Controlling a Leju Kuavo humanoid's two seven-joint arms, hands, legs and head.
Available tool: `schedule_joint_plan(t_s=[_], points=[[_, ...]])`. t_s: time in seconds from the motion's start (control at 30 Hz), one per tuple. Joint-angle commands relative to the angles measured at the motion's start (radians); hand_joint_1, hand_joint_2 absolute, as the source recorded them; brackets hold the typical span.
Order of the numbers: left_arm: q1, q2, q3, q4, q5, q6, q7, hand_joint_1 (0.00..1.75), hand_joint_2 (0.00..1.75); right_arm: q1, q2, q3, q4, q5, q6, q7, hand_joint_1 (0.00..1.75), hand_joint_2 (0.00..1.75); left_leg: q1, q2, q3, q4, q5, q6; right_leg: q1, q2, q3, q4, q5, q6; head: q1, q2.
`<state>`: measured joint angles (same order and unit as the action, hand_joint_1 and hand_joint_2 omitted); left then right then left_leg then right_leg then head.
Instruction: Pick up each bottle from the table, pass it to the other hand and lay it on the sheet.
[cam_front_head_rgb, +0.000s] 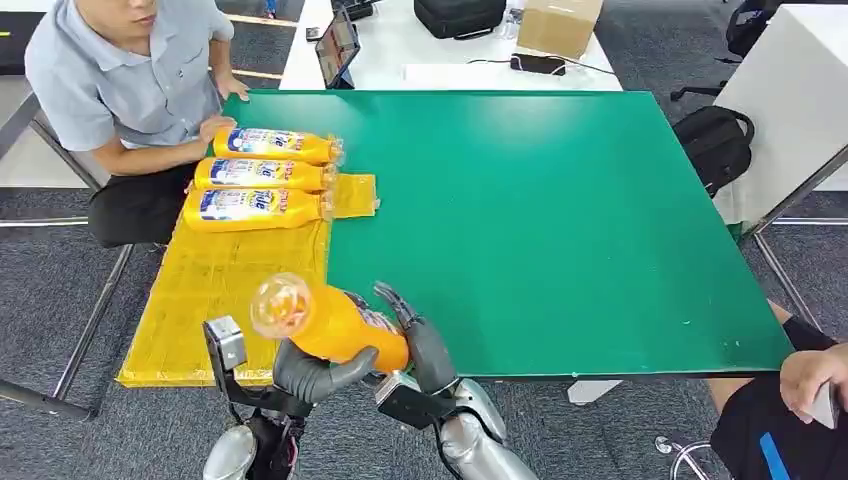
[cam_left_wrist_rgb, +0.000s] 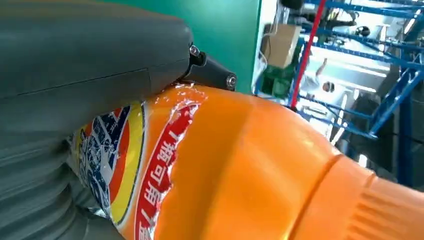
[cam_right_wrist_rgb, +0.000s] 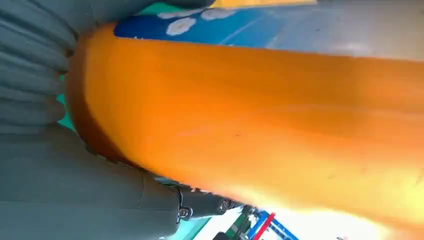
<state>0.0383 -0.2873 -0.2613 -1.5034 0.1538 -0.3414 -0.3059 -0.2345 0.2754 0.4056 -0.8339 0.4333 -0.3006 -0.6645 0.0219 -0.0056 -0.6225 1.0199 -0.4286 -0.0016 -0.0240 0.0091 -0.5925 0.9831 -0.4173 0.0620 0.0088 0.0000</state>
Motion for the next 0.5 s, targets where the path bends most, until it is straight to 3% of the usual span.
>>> schedule_joint_plan(t_s=[0.03, 0.27, 0.5], points=[[-0.042, 0.016, -0.024, 0.089, 0.03, -0.011, 0.014, 1.75, 1.75, -0.044, -0.051, 0.161, -0.024, -0.047, 0.008, -0.034, 0.0, 0.0, 0.0, 0.0, 0.003, -0.001, 0.0, 0.001, 0.001, -0.001, 0.003, -0.001, -0.001, -0.002, 0.0, 0.0], [-0.069, 0.025, 0.017, 0.073, 0.012, 0.059, 0.008, 1.75, 1.75, -0.046, -0.062, 0.196, -0.048, -0.098, -0.021, -0.034, 0.0, 0.0, 0.0, 0.0, 0.002, -0.001, -0.001, 0.001, 0.0, 0.0, 0.002, 0.0, -0.001, -0.002, 0.0, 0.0], [-0.216, 0.129, 0.172, 0.103, -0.127, 0.181, 0.032, 1.75, 1.75, -0.057, -0.085, 0.258, -0.083, -0.168, -0.043, -0.034, 0.0, 0.0, 0.0, 0.002, 0.003, -0.001, 0.0, 0.001, 0.0, 0.001, 0.002, 0.0, 0.0, -0.002, 0.0, 0.0]])
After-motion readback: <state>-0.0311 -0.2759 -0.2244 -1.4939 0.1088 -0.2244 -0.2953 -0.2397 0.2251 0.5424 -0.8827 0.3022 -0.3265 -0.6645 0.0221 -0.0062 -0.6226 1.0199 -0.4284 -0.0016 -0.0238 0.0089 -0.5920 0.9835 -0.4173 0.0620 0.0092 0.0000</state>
